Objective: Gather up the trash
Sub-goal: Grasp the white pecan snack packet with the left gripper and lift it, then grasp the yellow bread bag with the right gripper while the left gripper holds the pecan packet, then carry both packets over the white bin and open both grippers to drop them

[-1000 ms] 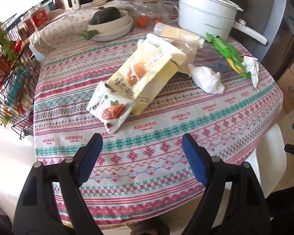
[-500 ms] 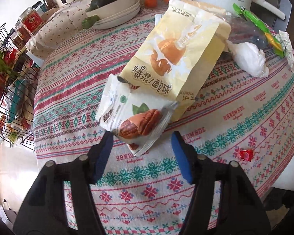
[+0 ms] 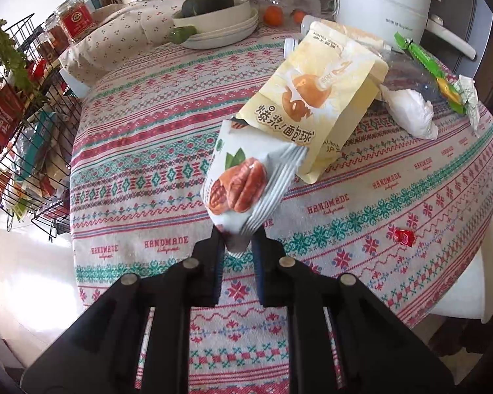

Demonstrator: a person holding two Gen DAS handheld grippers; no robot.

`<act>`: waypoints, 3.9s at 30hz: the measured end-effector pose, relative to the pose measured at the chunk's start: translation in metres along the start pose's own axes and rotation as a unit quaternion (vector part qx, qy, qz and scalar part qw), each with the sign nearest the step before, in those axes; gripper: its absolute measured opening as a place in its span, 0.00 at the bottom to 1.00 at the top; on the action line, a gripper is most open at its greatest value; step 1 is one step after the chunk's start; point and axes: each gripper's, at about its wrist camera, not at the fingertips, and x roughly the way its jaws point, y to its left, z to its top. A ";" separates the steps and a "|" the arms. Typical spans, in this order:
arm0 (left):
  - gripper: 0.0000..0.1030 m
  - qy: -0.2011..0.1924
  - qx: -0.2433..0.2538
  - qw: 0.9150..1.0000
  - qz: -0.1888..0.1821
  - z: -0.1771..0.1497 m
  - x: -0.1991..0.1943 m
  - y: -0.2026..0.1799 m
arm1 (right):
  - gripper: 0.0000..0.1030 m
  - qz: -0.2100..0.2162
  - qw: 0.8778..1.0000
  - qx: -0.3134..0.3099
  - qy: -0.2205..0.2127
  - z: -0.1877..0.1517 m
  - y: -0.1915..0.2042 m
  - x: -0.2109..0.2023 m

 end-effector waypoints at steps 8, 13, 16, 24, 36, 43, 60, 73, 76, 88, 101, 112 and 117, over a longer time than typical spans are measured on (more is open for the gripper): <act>0.15 0.003 -0.047 0.999 -0.005 -0.008 -0.014 0.019 | 0.96 0.078 0.990 0.101 -0.051 0.025 0.051 0.058; 0.14 -0.001 -0.072 0.997 -0.010 -0.008 -0.015 0.034 | 0.95 0.105 0.979 0.148 -0.092 0.044 0.072 0.089; 0.14 -0.002 -0.079 0.997 -0.015 -0.007 -0.014 0.038 | 0.94 0.107 0.976 0.160 -0.105 0.055 0.079 0.102; 0.14 0.001 -0.081 0.997 -0.013 -0.005 -0.013 0.041 | 0.79 0.085 0.972 0.198 -0.091 0.069 0.073 0.146; 0.14 -0.014 -0.080 0.996 -0.021 -0.006 -0.028 0.036 | 0.15 0.101 0.982 0.136 -0.086 0.076 0.090 0.125; 0.14 -0.035 -0.070 0.996 -0.050 -0.003 -0.053 0.014 | 0.11 0.085 0.982 0.144 -0.090 0.069 0.061 0.090; 0.14 -0.080 0.024 0.990 -0.113 0.003 -0.105 -0.089 | 0.11 -0.011 0.989 0.073 -0.128 0.033 -0.037 -0.048; 0.14 -0.063 0.145 0.965 -0.211 -0.017 -0.135 -0.209 | 0.11 -0.085 0.988 -0.002 -0.127 -0.016 -0.101 -0.132; 0.14 -0.052 0.172 0.956 -0.233 -0.027 -0.137 -0.234 | 0.11 -0.092 0.988 -0.005 -0.127 -0.032 -0.115 -0.140; 0.14 0.003 0.235 0.931 -0.278 -0.053 -0.118 -0.299 | 0.11 -0.119 0.992 0.008 -0.050 -0.089 -0.164 -0.147; 0.18 0.043 0.295 0.913 -0.279 -0.081 -0.099 -0.359 | 0.11 -0.144 0.988 0.039 0.028 -0.143 -0.206 -0.133; 0.67 0.006 0.302 0.922 -0.242 -0.076 -0.108 -0.360 | 0.11 -0.141 0.987 0.055 0.044 -0.151 -0.218 -0.132; 0.72 0.002 0.291 0.931 -0.221 -0.068 -0.105 -0.346 | 0.13 -0.136 0.988 0.052 0.051 -0.151 -0.214 -0.128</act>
